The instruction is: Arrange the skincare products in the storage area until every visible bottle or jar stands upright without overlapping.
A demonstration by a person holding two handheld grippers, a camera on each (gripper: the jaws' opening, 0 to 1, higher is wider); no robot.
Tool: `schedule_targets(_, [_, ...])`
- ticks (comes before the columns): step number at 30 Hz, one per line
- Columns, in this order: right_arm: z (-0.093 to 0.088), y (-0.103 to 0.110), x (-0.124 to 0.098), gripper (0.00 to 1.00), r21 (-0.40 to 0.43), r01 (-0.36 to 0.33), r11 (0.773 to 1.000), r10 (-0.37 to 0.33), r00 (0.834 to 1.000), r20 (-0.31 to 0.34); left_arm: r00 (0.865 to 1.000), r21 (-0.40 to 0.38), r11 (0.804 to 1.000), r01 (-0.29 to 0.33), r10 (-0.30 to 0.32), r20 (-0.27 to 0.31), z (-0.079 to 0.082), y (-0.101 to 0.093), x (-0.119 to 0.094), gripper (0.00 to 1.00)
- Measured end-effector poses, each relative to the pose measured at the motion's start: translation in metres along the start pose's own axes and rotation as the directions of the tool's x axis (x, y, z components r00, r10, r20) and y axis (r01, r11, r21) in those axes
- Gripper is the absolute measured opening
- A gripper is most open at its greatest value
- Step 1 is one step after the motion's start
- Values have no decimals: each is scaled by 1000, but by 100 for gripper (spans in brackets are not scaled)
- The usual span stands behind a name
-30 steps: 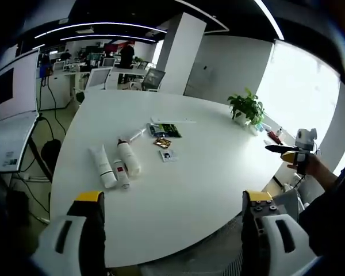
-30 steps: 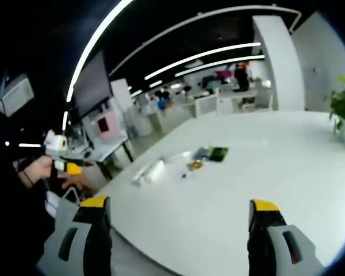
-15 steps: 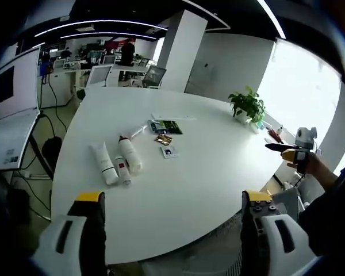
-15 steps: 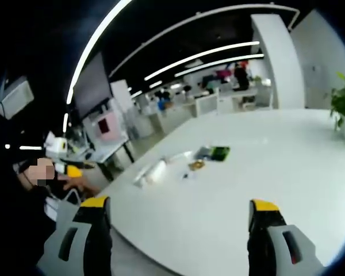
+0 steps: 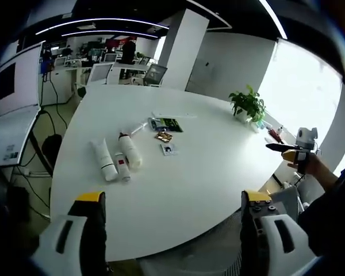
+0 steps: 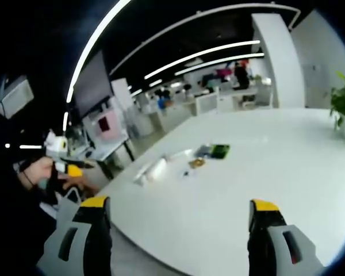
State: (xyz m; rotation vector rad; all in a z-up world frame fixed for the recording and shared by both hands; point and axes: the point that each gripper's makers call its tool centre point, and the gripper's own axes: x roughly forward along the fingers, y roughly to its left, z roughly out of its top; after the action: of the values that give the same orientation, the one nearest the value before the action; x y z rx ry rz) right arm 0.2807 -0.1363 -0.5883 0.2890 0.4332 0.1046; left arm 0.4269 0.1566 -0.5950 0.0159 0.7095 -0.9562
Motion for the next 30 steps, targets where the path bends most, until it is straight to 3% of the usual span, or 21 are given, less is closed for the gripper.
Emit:
schedule_targets(8, [-2, 1, -2, 99, 1, 4, 1000, -4, 1000, 0, 1000, -23, 1000, -18, 17, -26, -9, 6, 3, 95])
schedule_targets(16, [1, 1, -3, 99, -6, 12, 1000, -12, 1000, 2, 1000, -43, 999, -25, 24, -12, -7, 13, 7, 92])
schedule_targets(25, [1, -2, 0, 99, 9, 27, 1000, -27, 1000, 9, 999, -77, 997, -32, 30, -25, -9, 23, 21, 80])
schedule_targets(30, [-1, -4, 5, 99, 10, 33, 999, -33, 999, 0, 998, -69, 997, -41, 39, -40, -9, 29, 29, 78])
